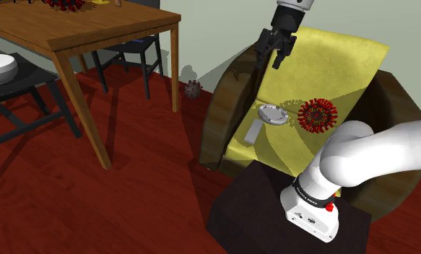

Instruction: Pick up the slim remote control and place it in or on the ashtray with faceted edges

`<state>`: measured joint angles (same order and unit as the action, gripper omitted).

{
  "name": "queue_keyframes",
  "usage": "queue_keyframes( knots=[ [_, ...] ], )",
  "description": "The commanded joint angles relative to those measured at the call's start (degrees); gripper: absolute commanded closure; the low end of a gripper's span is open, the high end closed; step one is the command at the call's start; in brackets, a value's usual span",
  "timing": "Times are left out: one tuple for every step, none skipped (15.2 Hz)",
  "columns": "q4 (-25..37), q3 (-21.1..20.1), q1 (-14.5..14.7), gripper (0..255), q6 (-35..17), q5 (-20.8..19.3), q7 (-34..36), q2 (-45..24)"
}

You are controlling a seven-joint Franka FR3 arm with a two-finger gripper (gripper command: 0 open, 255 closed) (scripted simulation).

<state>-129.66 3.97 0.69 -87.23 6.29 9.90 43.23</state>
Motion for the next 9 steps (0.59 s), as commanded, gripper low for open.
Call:
queue_keyframes(
  knots=[
    [0.00,0.00,0.00,0,0.00,0.00,0.00,0.00],
    [-1.58,0.00,-0.61,0,-1.79,-0.28,0.69,-0.23],
    [-3.11,0.00,-1.24,0,-3.59,-0.55,1.39,-0.52],
    [-4.58,0.03,-1.85,0,-5.39,-0.82,2.09,-0.86],
    [-6.01,0.05,-2.48,0,-7.21,-1.09,2.79,-1.26],
    [-7.39,0.09,-3.10,0,-9.03,-1.37,3.50,-1.73],
    [-8.73,0.14,-3.72,0,-10.86,-1.64,4.22,-2.25],
    [-10.01,0.20,-4.35,0,-12.71,-1.92,4.94,-2.84],
    [-11.24,0.26,-4.98,0,-14.56,-2.19,5.65,-3.48]
  ],
)
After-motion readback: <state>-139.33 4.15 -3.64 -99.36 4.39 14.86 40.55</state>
